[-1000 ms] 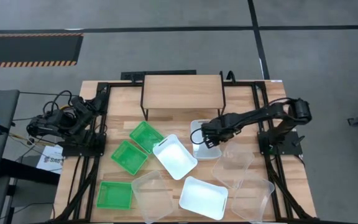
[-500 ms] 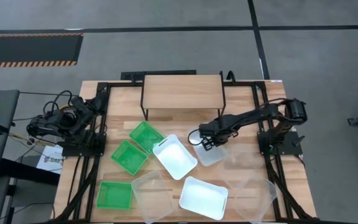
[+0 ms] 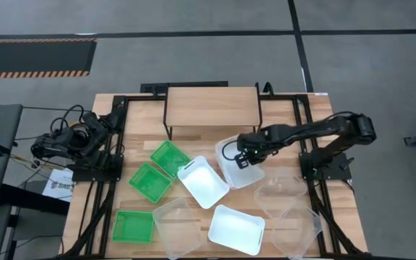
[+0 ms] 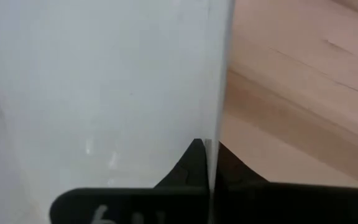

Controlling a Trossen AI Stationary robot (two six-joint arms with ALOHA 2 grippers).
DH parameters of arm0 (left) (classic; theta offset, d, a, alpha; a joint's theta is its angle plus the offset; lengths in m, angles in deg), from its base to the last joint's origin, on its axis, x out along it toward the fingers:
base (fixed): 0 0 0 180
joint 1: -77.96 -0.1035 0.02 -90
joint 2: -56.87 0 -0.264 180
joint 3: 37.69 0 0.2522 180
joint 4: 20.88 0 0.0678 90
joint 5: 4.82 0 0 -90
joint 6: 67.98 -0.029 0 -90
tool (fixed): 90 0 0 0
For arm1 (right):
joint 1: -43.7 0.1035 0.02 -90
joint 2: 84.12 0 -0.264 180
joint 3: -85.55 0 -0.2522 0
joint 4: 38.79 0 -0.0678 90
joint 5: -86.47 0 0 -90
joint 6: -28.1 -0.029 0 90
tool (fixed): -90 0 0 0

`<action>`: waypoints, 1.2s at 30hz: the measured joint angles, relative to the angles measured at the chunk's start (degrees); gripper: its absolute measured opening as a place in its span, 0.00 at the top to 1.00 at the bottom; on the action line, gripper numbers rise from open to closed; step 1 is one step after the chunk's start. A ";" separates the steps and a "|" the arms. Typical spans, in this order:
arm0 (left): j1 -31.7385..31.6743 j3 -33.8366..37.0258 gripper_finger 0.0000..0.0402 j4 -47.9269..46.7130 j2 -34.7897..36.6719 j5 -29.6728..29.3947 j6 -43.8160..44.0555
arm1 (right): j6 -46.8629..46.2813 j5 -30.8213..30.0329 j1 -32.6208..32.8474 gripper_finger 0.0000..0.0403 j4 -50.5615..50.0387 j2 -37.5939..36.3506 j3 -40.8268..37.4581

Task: Stack baskets on shelf by color
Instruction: Put the top right white bin on the shelf

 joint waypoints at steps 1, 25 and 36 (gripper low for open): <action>0.00 0.00 0.54 0.01 0.01 0.00 0.00 | 0.02 0.47 0.02 0.98 -0.09 -0.77 1.11; 0.02 0.00 0.54 -0.18 0.01 -0.24 0.11 | 17.48 -11.50 -16.73 0.98 -3.79 22.72 45.84; 0.00 0.00 0.54 -0.17 0.00 -1.12 0.25 | 19.63 -11.35 -20.37 0.97 -13.27 31.15 54.58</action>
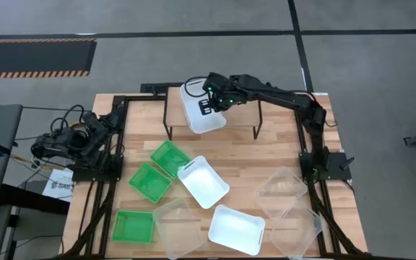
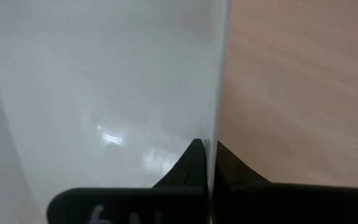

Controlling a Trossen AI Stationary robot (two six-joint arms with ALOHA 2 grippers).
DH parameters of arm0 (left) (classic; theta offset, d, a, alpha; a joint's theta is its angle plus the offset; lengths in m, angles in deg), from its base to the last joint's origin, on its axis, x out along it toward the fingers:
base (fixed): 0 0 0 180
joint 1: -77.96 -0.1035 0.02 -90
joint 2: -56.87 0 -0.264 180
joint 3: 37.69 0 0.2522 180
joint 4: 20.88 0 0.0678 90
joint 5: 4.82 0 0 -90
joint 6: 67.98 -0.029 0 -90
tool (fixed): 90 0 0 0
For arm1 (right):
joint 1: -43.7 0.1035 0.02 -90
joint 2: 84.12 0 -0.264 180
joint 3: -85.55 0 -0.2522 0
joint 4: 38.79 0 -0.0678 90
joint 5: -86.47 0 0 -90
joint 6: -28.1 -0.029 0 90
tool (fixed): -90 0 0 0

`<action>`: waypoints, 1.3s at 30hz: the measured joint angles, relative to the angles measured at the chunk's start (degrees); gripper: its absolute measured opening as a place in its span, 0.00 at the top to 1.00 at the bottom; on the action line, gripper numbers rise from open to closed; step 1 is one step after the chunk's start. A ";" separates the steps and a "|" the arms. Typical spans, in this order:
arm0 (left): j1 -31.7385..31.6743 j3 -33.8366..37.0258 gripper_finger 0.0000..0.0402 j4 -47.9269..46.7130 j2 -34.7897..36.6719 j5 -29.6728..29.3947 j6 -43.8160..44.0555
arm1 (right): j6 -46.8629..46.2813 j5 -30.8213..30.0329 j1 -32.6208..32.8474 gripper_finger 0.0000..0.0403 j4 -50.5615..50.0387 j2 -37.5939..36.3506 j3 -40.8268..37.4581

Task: Stack baskets on shelf by color
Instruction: Put the top right white bin on the shelf

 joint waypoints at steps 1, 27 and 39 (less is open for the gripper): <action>0.00 0.00 0.54 -0.03 0.01 -0.02 0.00 | -0.09 -0.05 -0.04 0.97 -0.21 0.32 0.00; 0.02 0.00 0.54 -0.03 0.01 -0.06 -0.01 | 5.38 -1.50 -4.50 0.52 -0.98 -0.14 5.33; 0.00 0.00 0.54 -0.03 0.01 1.17 1.09 | 16.51 -7.89 -0.83 0.57 -23.50 -0.16 18.40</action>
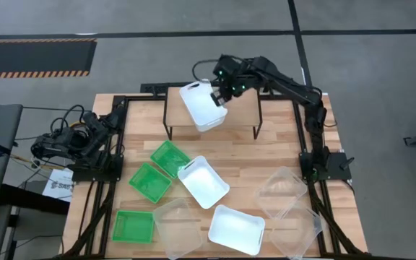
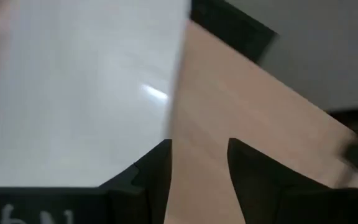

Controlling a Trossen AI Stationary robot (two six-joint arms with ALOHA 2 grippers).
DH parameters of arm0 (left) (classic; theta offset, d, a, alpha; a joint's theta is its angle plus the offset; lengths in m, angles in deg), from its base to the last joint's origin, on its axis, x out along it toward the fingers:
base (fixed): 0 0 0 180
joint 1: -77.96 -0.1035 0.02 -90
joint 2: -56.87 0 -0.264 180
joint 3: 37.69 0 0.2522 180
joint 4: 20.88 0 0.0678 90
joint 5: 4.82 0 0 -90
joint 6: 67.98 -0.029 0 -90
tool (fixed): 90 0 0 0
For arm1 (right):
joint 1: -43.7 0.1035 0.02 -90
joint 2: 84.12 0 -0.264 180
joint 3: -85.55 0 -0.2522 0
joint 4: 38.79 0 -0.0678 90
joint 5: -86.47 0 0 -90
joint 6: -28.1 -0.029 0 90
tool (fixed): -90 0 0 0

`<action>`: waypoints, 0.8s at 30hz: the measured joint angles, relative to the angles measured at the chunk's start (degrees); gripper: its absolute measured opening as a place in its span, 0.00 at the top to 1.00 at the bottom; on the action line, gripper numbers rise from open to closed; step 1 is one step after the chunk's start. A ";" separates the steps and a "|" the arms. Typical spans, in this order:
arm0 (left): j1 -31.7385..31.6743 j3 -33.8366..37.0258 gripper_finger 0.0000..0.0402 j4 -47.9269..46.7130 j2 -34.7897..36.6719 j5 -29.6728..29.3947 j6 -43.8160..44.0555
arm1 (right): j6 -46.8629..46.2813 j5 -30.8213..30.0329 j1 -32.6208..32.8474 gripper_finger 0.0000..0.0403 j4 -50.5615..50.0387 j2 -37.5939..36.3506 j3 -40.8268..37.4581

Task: Stack baskets on shelf by color
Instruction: Put the top right white bin on the shelf

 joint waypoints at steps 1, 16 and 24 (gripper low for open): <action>0.00 0.00 0.54 0.00 0.00 0.00 0.08 | 0.02 -2.50 0.73 0.58 -3.28 0.05 -0.03; 0.02 0.00 0.54 -3.37 -0.33 1.04 3.83 | -6.75 -10.11 8.52 0.76 -4.88 -7.50 -19.72; 0.02 0.00 0.54 -3.89 -0.39 0.81 4.18 | -9.86 -10.04 8.56 0.80 -4.07 -15.31 -28.05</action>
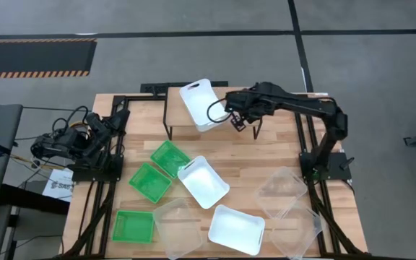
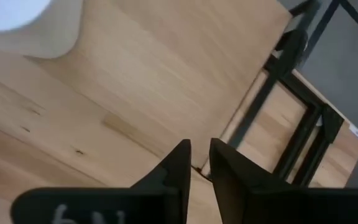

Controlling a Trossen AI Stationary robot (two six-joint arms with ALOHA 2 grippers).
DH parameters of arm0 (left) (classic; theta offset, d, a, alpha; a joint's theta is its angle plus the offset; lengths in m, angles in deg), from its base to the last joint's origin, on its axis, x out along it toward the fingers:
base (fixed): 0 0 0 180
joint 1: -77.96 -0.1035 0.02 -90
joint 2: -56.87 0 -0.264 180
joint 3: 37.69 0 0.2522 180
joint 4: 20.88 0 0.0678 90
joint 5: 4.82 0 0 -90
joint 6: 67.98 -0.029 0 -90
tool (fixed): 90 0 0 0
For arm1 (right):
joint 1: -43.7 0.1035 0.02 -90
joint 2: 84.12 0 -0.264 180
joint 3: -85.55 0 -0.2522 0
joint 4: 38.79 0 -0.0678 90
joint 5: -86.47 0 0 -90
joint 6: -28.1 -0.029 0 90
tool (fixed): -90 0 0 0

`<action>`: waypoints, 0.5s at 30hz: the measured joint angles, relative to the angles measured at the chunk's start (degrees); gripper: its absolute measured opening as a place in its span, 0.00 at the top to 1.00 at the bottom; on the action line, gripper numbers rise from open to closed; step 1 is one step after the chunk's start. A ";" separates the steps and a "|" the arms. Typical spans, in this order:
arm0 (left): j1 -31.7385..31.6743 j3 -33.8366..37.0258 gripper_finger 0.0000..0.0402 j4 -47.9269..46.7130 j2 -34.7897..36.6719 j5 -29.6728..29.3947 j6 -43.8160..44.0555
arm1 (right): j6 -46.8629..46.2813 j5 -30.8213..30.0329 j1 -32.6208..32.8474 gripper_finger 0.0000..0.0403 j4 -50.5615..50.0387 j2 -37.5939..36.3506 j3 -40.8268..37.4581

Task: Stack baskets on shelf by color
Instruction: Put the top right white bin on the shelf

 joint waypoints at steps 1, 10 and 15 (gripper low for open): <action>0.00 0.00 0.54 -0.09 0.00 0.00 0.00 | -0.28 0.02 -0.01 0.81 0.79 -0.88 -0.64; 0.00 0.00 0.54 -0.13 0.00 0.04 0.09 | 3.14 7.98 -0.01 0.82 9.03 -3.42 -1.90; 0.01 0.00 0.54 -0.15 0.00 0.07 0.10 | 6.33 11.40 -0.01 0.82 13.27 -3.52 -1.88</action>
